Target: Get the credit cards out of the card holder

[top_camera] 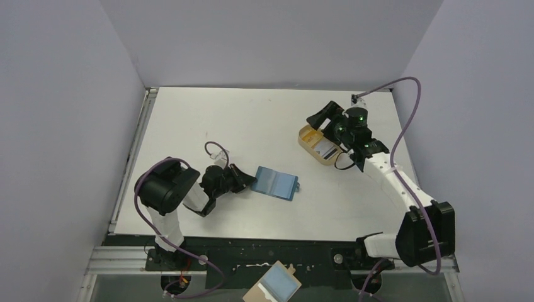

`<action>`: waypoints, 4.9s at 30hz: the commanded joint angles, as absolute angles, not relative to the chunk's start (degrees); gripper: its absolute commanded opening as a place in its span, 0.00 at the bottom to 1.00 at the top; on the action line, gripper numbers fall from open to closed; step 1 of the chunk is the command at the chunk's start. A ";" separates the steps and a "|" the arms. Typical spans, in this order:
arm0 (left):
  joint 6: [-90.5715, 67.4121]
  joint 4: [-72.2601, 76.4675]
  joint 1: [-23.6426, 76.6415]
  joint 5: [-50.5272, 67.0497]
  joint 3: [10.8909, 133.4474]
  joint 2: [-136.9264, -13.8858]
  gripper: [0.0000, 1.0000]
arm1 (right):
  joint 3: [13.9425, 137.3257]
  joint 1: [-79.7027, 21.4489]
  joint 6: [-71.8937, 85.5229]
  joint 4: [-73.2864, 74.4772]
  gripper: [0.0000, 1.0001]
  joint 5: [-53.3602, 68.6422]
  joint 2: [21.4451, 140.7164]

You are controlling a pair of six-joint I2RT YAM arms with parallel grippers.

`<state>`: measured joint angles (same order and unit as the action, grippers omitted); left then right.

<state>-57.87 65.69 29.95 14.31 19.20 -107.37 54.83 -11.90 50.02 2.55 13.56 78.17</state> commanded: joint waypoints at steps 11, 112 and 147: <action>-51.94 38.52 32.80 8.17 19.19 -94.01 0.00 | 63.96 -39.69 23.70 22.97 0.86 -12.96 77.59; -49.91 13.84 41.13 -3.80 25.19 -74.95 0.00 | 67.91 -56.62 26.50 20.71 0.87 -11.05 104.95; -48.10 10.75 41.13 -6.19 26.73 -72.52 0.00 | 57.60 -59.47 25.66 32.23 0.89 -20.88 93.17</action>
